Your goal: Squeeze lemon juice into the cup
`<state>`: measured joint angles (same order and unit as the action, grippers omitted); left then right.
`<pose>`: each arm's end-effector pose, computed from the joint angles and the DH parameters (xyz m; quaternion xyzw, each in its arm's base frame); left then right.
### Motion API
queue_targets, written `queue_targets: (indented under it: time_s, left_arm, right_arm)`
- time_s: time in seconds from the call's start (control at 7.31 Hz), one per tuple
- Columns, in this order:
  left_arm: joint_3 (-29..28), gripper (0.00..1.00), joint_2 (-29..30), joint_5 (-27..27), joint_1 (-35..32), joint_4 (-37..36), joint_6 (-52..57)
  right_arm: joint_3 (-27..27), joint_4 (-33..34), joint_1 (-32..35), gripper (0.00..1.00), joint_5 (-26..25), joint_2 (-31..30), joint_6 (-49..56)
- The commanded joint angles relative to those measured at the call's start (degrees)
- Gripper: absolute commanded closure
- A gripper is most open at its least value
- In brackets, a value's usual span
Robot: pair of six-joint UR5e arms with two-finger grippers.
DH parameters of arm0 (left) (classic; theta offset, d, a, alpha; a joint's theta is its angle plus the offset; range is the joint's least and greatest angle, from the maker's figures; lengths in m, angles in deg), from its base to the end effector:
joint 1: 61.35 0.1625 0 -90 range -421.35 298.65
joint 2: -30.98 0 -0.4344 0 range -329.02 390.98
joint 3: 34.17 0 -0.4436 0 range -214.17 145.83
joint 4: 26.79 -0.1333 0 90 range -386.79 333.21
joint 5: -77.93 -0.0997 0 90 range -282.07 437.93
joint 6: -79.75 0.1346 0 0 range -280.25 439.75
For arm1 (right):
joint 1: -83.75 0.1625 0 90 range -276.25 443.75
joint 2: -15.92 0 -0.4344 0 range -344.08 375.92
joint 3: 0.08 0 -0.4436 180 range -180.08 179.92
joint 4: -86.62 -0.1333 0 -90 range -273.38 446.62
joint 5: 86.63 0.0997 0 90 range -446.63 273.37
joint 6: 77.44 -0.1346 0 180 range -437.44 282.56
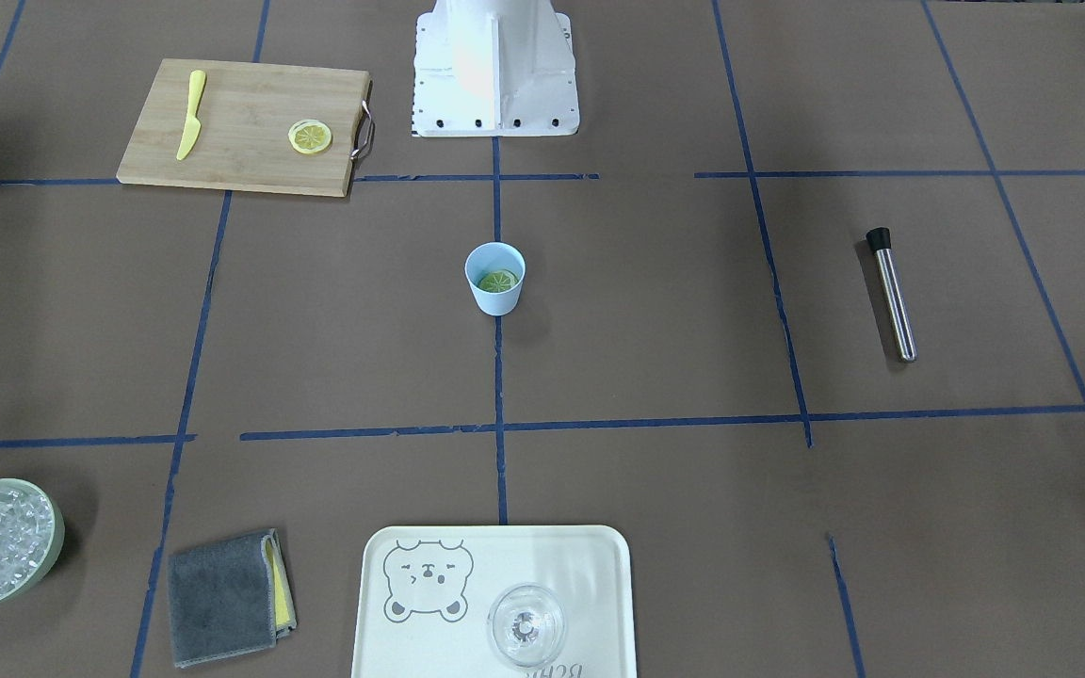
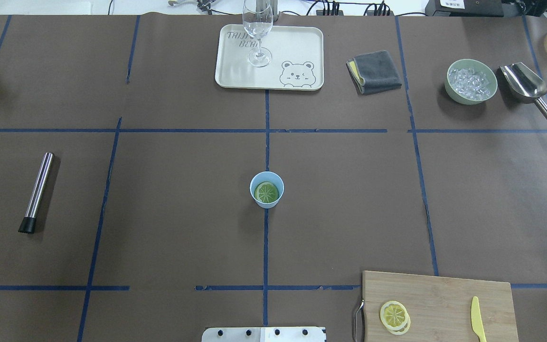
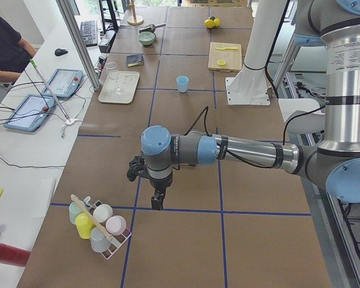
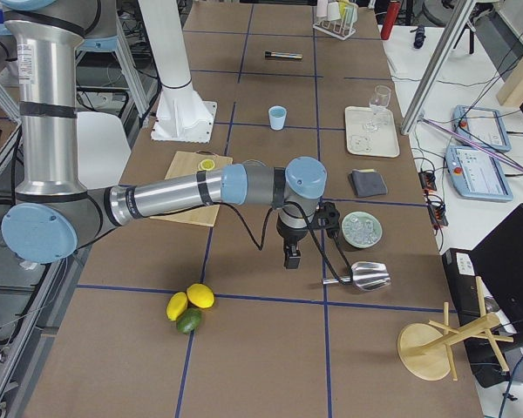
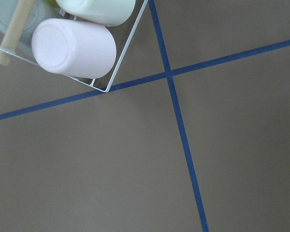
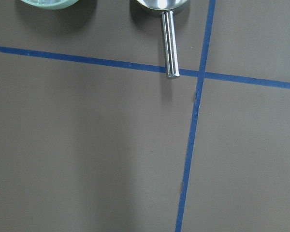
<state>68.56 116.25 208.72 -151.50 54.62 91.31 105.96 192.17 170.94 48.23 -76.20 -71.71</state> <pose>-0.0467 -0.5020 0.6366 0.0307 0.3472 0.0914 0.9328 0.0132 -0.5127 0.5881 -0.0034 -0.3817 -0.0634 0.9221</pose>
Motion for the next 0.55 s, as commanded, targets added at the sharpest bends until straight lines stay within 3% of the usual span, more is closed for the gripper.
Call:
queue_targets:
  time_s: [0.0,0.41]
  left_arm:
    - [-0.3,0.00,-0.2,4.5,0.0,-1.0,-0.3]
    - [-0.5,0.00,-0.2,4.3,0.1,-0.8,-0.3]
  right_arm:
    - [-1.7,-0.2,-0.2,0.00,-0.3,-0.1,-0.1]
    - [-2.3,-0.3,-0.3,0.00,-0.5,0.4,0.1]
